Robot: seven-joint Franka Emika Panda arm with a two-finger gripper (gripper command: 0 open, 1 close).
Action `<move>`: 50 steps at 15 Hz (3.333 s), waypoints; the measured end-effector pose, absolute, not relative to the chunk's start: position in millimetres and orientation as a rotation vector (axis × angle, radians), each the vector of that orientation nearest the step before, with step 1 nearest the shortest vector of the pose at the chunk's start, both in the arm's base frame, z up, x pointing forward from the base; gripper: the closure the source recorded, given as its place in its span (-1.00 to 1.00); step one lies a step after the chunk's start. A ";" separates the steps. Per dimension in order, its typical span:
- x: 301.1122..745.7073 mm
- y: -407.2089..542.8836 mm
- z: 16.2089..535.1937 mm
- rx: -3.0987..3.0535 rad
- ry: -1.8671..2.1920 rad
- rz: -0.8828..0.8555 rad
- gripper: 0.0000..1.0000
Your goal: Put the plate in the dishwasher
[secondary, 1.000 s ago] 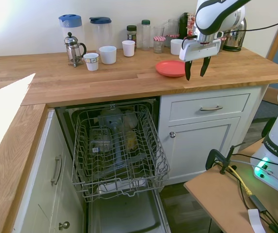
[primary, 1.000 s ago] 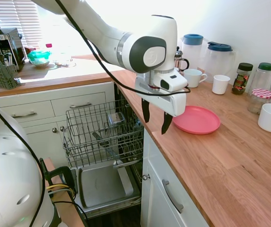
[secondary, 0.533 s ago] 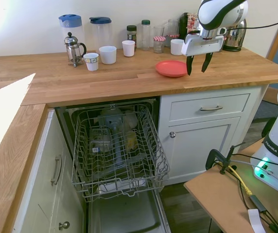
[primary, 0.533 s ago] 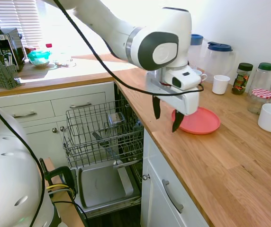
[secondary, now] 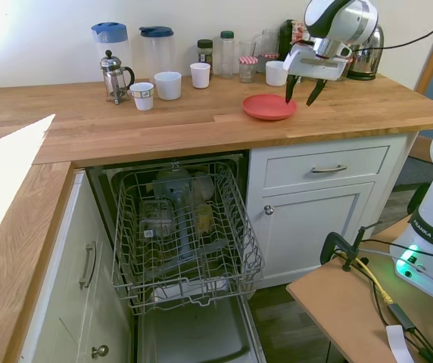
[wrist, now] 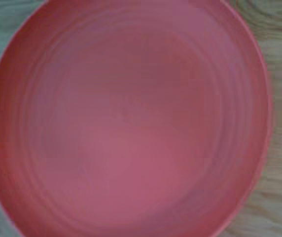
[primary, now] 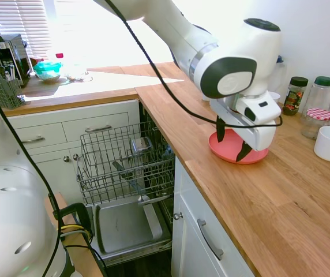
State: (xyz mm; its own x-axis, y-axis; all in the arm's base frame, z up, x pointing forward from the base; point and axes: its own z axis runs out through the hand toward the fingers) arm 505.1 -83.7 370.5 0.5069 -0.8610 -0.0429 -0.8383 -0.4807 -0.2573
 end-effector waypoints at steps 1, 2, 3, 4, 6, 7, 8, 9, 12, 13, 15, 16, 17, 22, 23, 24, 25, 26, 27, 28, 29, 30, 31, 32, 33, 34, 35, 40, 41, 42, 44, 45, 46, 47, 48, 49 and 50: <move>507.1 -90.0 363.8 -2.487 1.455 -0.134 -1.00; 508.2 -93.9 360.1 -2.470 1.467 -0.141 1.00; 509.4 -95.8 358.2 -2.450 1.477 -0.150 1.00; 510.7 -96.6 357.4 -2.429 1.488 -0.160 1.00; 513.5 -97.9 353.8 -2.394 1.507 -0.182 1.00; 514.8 -98.4 350.0 -2.384 1.516 -0.181 1.00; 516.6 -98.6 345.4 -2.374 1.525 -0.181 1.00; 518.2 -99.0 341.0 -2.368 1.531 -0.182 1.00; 525.1 -100.6 335.0 -2.353 1.540 -0.181 1.00; 527.1 -101.0 333.5 -2.350 1.540 -0.179 1.00; 531.0 -101.0 330.5 -2.350 1.539 -0.177 1.00; 532.6 -100.7 328.7 -2.350 1.540 -0.177 1.00; 533.7 -100.4 328.0 -2.351 1.540 -0.179 1.00; 534.4 -100.9 324.9 -2.346 1.546 -0.178 1.00; 534.4 -100.8 324.3 -2.345 1.547 -0.176 1.00; 535.0 -100.5 324.9 -2.341 1.548 -0.178 1.00; 535.8 -99.8 325.8 -2.335 1.549 -0.180 1.00; 536.8 -98.9 327.0 -2.332 1.546 -0.186 1.00; 537.7 -97.5 327.9 -2.330 1.541 -0.189 1.00; 538.1 -96.5 328.8 -2.329 1.536 -0.191 1.00; 538.4 -95.4 330.0 -2.330 1.531 -0.194 1.00; 538.9 -92.9 331.5 -2.333 1.523 -0.196 1.00; 540.1 -89.6 334.7 -2.338 1.510 -0.204 1.00; 542.4 -84.4 342.2 -2.350 1.485 -0.225 1.00; 544.0 -76.7 354.3 -2.368 1.450 -0.254 1.00; 544.5 -68.4 369.9 -2.390 1.417 -0.290 1.00; 544.1 -58.5 388.9 -2.409 1.391 -0.329 1.00; 531.8 24.5 480.5 -2.559 1.253 -0.461 1.00; 530.5 44.3 493.3 -2.596 1.223 -0.485 1.00; 529.1 66.1 503.5 -2.633 1.187 -0.511 1.00; 522.6 116.4 511.3 -2.722 1.110 -0.586 1.00; 516.7 142.9 508.4 -2.762 1.075 -0.618 1.00; 508.9 168.6 502.9 -2.808 1.026 -0.648 1.00; 498.1 192.4 493.3 -2.856 0.974 -0.679 1.00; 483.8 214.8 479.7 -2.904 0.921 -0.704 1.00; 466.9 237.0 466.3 -2.955 0.852 -0.735 1.00; 445.3 262.6 451.2 -3.005 0.774 -0.774 1.00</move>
State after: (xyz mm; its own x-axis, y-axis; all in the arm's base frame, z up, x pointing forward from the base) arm 445.3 262.6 451.2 0.7660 -0.4406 0.4681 -0.4681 -0.8814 -0.0636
